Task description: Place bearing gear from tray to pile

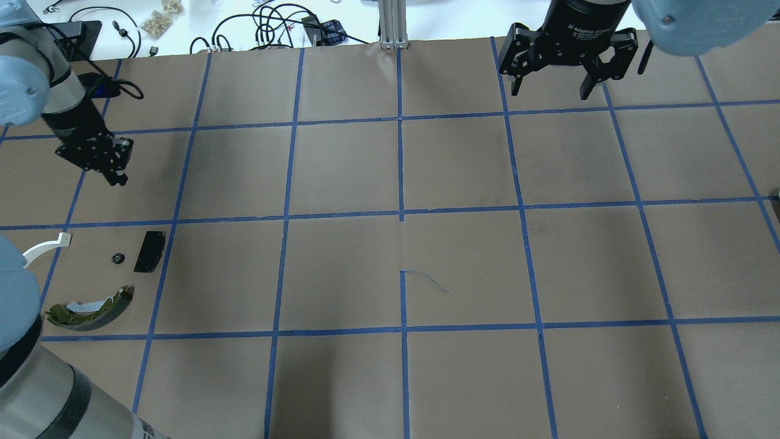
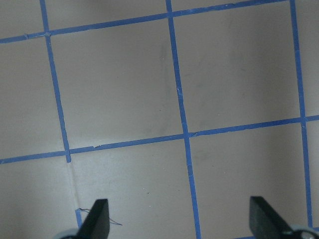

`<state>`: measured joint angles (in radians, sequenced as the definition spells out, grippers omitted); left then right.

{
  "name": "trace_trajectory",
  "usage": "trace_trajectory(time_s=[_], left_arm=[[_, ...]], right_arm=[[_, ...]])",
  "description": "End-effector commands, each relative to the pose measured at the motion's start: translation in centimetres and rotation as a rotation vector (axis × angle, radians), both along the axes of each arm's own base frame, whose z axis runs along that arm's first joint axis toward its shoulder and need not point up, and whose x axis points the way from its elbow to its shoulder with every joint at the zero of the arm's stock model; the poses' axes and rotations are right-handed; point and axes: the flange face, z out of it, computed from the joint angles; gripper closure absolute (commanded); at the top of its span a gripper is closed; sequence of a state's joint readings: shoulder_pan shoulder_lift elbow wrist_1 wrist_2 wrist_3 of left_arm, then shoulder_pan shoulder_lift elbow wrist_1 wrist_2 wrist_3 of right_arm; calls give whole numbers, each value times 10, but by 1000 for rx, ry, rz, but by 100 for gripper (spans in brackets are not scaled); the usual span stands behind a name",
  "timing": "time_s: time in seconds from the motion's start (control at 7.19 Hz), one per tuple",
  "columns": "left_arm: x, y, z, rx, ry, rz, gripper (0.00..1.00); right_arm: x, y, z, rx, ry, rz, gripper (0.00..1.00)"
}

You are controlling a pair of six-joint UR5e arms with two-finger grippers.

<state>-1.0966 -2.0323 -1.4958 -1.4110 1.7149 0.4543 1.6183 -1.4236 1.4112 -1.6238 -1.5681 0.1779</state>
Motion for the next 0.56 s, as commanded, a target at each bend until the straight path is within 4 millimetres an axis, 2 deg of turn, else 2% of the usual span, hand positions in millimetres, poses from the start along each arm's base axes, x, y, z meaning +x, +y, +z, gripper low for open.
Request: trace_trajectory(time_s=[0.0,0.14,0.28,0.42], left_arm=[[58,52,-23,47,54,-2,100],[80,71,-46,5,36,22,100],[83,87,-72,-28,25,-10,100],[73,99,-87,-36,19,-13,100]], right_arm=[[0,0,0,1,0,0,0],[0,0,0,1,0,-2,0],[0,0,0,1,0,-2,0],[0,0,0,1,1,0,0]])
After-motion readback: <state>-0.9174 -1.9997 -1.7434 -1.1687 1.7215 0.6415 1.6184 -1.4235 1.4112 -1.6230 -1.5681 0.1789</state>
